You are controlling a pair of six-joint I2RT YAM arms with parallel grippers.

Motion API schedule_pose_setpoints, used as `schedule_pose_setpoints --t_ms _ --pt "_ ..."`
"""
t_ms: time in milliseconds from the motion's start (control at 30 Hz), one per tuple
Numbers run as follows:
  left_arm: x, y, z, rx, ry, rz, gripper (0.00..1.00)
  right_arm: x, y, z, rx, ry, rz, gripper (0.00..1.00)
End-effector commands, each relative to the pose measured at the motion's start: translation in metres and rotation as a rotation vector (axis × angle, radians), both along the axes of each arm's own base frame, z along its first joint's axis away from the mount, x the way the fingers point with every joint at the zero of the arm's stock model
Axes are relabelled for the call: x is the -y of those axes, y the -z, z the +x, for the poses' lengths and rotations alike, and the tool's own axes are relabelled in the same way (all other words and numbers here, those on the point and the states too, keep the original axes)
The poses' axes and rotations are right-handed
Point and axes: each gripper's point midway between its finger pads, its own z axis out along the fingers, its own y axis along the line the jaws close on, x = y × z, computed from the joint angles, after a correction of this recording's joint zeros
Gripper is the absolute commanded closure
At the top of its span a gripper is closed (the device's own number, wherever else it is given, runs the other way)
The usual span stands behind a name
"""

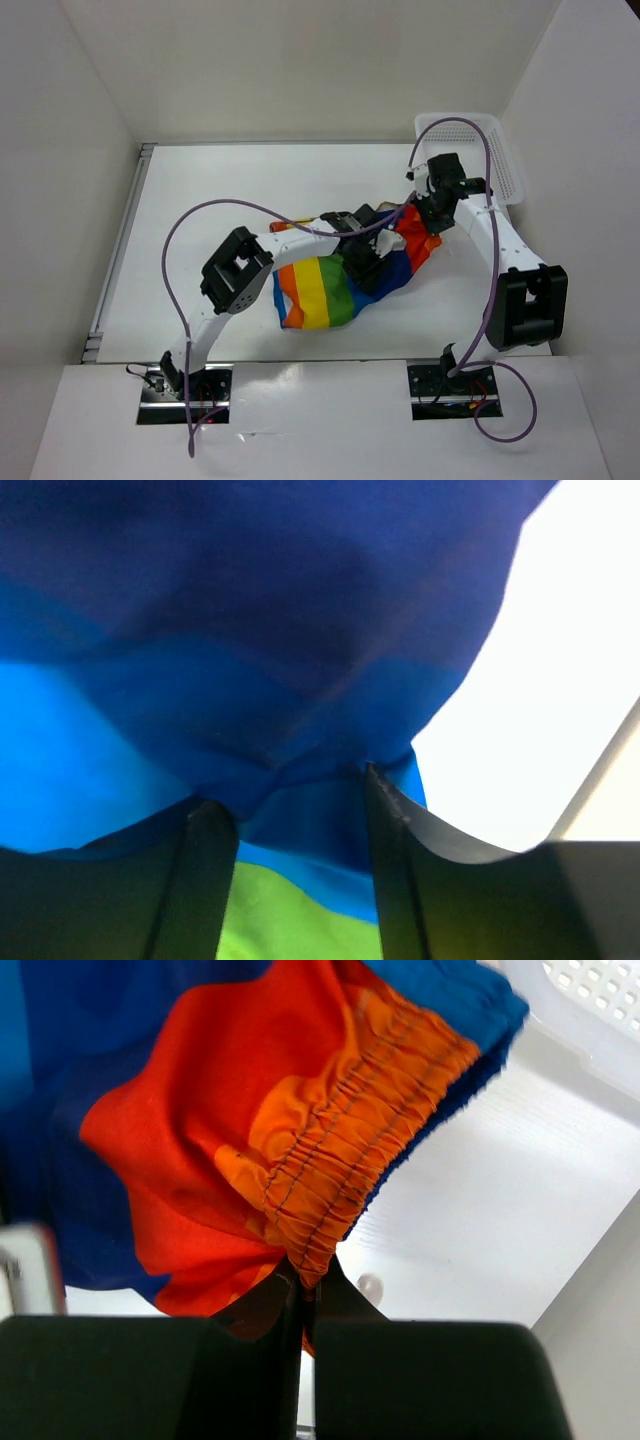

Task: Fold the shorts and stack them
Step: Fold the shorts

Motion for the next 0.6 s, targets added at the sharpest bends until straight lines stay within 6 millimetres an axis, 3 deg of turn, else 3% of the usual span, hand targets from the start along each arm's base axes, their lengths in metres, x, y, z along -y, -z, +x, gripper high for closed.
schedule_pose_setpoints --t_ms 0,67,100,167,200,267,333,433,467,567 --pt "-0.003 -0.008 -0.011 -0.017 0.023 -0.016 0.42 -0.001 -0.031 0.023 0.138 0.017 0.020 1.00" --pt "-0.013 -0.025 0.001 0.000 -0.010 -0.035 0.40 -0.003 -0.035 0.026 0.147 0.012 0.029 1.00" --pt "-0.014 -0.049 0.006 0.026 -0.017 -0.080 0.36 -0.002 -0.035 0.026 0.148 0.003 0.023 1.00" --pt "-0.031 -0.070 0.019 0.035 -0.059 -0.100 0.34 -0.002 -0.034 0.024 0.139 0.003 0.022 1.00" --pt "-0.038 -0.092 0.024 0.061 -0.077 -0.126 0.34 -0.002 -0.034 0.024 0.139 -0.007 0.016 1.00" --pt "-0.058 -0.107 0.030 0.064 -0.118 -0.125 0.33 -0.001 -0.038 0.023 0.149 -0.018 0.011 1.00" --pt "-0.093 -0.126 0.047 0.095 -0.203 -0.135 0.32 0.001 -0.040 0.021 0.150 -0.021 -0.002 1.00" --pt "-0.154 -0.111 0.061 0.091 -0.345 -0.055 0.30 0.003 -0.040 0.021 0.151 -0.025 -0.016 1.00" --pt "-0.172 -0.091 0.057 0.057 -0.380 -0.003 0.30 0.003 -0.040 0.021 0.151 -0.025 -0.016 1.00" --pt "-0.219 -0.058 0.065 0.024 -0.492 0.107 0.30 0.001 -0.050 0.029 0.178 -0.038 -0.025 1.00"
